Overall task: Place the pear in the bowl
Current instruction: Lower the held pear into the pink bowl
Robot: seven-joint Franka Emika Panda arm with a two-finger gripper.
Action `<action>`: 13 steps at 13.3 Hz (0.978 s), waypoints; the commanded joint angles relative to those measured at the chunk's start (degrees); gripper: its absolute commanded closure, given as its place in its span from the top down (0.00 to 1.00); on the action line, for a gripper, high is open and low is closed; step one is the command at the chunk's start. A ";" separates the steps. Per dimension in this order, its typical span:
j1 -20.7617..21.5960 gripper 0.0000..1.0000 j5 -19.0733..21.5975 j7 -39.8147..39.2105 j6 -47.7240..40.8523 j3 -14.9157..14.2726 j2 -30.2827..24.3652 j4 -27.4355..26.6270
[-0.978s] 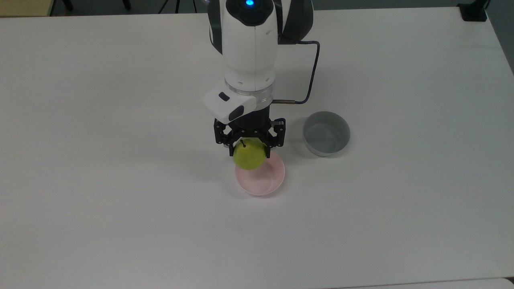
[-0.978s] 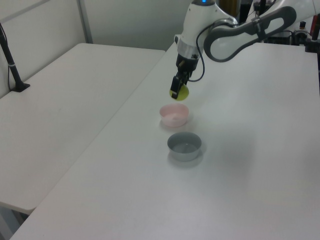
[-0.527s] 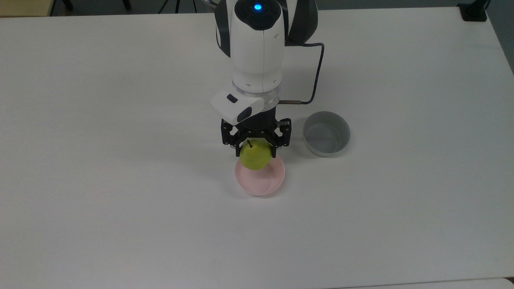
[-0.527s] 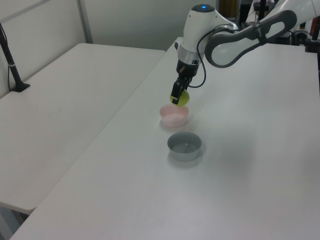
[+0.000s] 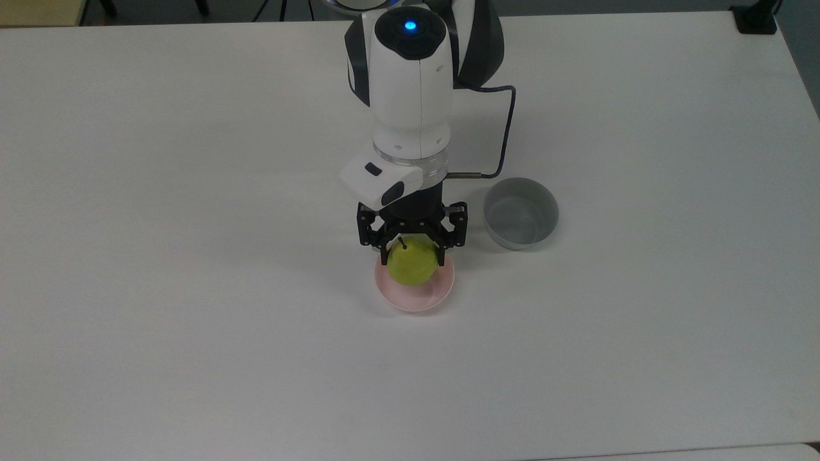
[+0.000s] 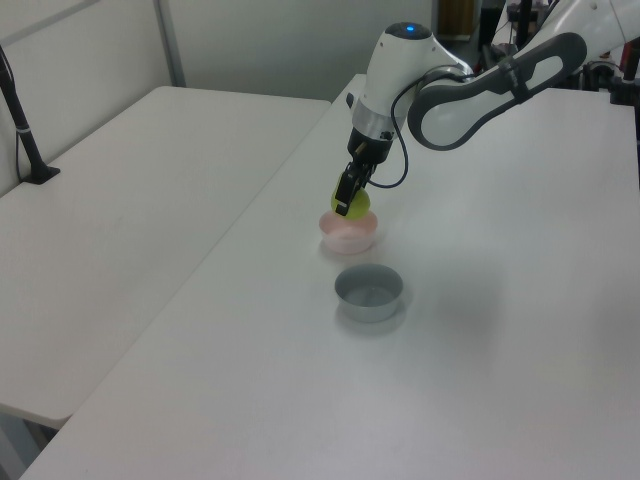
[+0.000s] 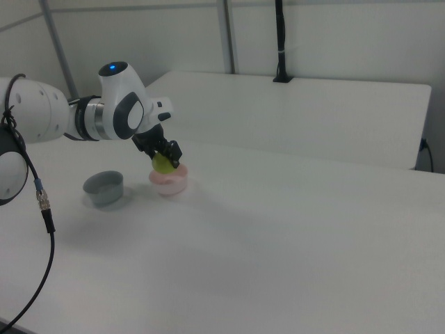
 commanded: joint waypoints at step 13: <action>-0.27 1.00 -0.91 0.88 -6.06 -0.58 -4.61 -0.80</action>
